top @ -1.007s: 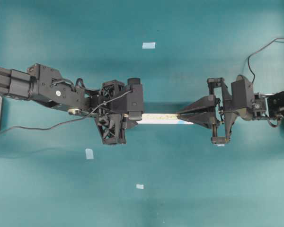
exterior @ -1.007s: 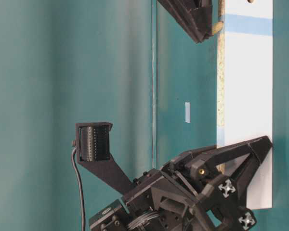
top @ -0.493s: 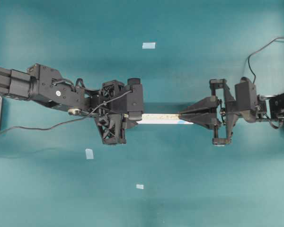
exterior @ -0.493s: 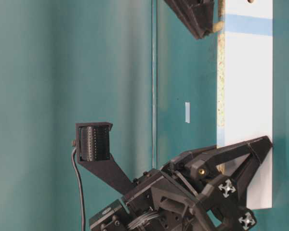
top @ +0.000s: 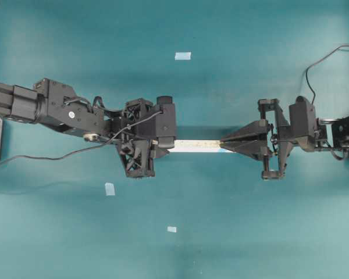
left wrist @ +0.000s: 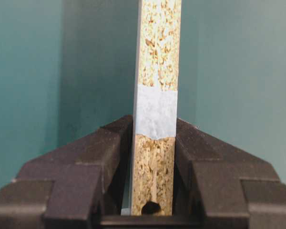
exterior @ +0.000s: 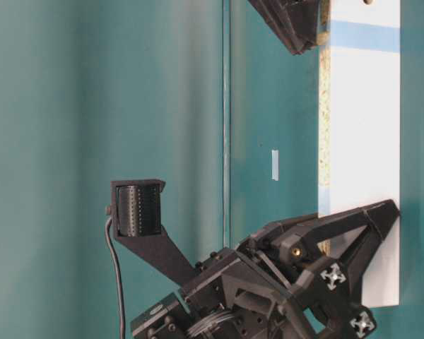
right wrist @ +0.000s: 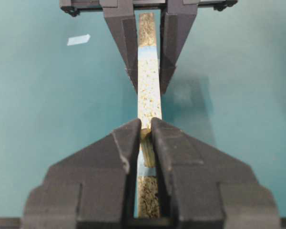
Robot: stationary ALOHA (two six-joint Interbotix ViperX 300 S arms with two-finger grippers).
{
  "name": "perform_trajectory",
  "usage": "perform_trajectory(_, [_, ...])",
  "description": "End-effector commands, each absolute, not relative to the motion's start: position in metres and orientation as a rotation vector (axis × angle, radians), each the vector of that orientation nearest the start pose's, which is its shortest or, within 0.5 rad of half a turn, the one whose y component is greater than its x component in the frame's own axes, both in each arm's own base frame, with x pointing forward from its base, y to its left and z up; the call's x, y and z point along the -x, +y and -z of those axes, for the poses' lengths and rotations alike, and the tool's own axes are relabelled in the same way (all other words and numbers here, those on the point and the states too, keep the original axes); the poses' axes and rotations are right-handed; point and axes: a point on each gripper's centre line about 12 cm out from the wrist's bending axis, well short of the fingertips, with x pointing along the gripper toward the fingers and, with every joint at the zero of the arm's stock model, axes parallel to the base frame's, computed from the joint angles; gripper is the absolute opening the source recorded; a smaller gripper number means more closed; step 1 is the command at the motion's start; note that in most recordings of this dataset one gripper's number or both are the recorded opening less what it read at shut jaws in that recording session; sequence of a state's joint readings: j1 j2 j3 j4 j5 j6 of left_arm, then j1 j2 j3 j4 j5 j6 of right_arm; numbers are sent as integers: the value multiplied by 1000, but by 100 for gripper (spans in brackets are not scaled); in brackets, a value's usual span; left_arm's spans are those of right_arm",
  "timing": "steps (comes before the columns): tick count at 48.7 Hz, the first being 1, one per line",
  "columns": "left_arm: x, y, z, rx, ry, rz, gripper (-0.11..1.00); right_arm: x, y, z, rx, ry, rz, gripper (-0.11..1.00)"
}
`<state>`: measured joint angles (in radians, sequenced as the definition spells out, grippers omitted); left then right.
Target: Move the wooden board into place and insert the rod into its hole.
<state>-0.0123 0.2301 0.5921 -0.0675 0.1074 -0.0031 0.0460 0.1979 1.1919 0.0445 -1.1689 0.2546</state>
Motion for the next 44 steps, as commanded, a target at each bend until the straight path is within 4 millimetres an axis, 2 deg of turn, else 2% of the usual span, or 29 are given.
perform_trajectory(1, [-405, -7, -105, 72, 894, -15, 24, -285, 12, -88, -263, 239, 15, 11])
perform_trajectory(31, [-406, -6, -106, 73, 890, -16, 24, -273, 12, -80, -270, 395, 35, 11])
perform_trajectory(44, [-406, -7, -107, 72, 888, -15, 24, -268, 13, -73, -265, 563, 51, 11])
